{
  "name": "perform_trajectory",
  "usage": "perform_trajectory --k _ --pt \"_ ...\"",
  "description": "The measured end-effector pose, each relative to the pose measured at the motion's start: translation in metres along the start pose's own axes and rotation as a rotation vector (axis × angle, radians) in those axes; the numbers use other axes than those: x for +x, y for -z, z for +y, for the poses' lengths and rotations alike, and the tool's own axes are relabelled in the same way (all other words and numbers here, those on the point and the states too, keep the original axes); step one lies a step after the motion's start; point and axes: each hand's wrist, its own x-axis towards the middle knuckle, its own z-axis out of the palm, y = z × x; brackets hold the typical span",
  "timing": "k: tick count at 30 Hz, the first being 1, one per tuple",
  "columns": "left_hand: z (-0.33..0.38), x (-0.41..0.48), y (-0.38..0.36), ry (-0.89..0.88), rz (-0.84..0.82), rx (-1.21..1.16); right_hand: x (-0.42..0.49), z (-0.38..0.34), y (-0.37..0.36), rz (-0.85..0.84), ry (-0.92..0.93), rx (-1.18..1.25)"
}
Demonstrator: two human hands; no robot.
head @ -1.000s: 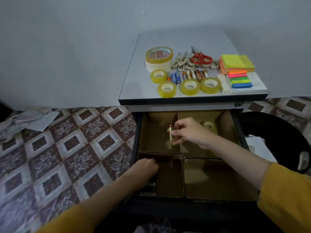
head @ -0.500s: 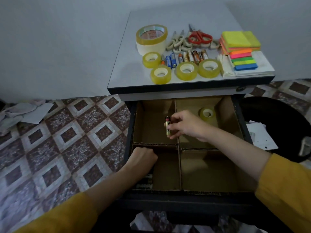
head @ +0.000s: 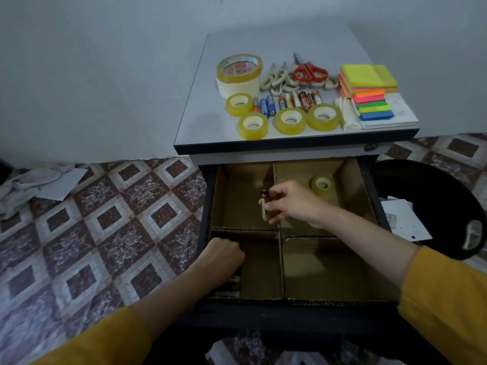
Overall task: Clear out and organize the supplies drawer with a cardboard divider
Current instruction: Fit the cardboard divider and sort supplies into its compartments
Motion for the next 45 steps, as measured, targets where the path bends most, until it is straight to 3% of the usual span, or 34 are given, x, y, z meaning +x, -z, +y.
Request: perform_trajectory --k 4,6,9,12,15,19,24,32,45 --pt "-0.006 -0.016 0.003 -0.048 0.148 -0.109 -0.008 -0.003 0.001 -0.017 0.037 -0.042" --pt "-0.018 -0.026 0.004 -0.084 0.389 -0.245 -0.011 -0.003 0.001 -0.025 0.052 -0.065" --pt "-0.039 -0.034 -0.008 0.007 0.676 -0.443 -0.019 -0.006 -0.001 -0.077 0.050 -0.129" --pt "-0.051 -0.027 -0.017 0.143 0.754 -0.523 -0.031 -0.010 -0.014 -0.215 0.028 -0.488" --pt "-0.055 -0.014 -0.025 0.243 0.774 -0.561 -0.037 -0.006 -0.038 -0.289 0.104 -0.835" --pt "-0.052 0.001 -0.028 0.269 0.771 -0.592 -0.025 0.007 -0.062 -0.441 0.031 -0.919" --pt "-0.055 0.013 -0.025 0.323 0.774 -0.672 -0.006 0.024 -0.088 -0.506 -0.046 -1.099" --pt "-0.054 0.019 -0.029 0.362 0.823 -0.729 0.009 0.030 -0.093 -0.582 -0.147 -1.010" --pt "-0.052 0.020 -0.029 0.385 0.857 -0.735 0.016 0.031 -0.092 -0.554 -0.268 -0.858"
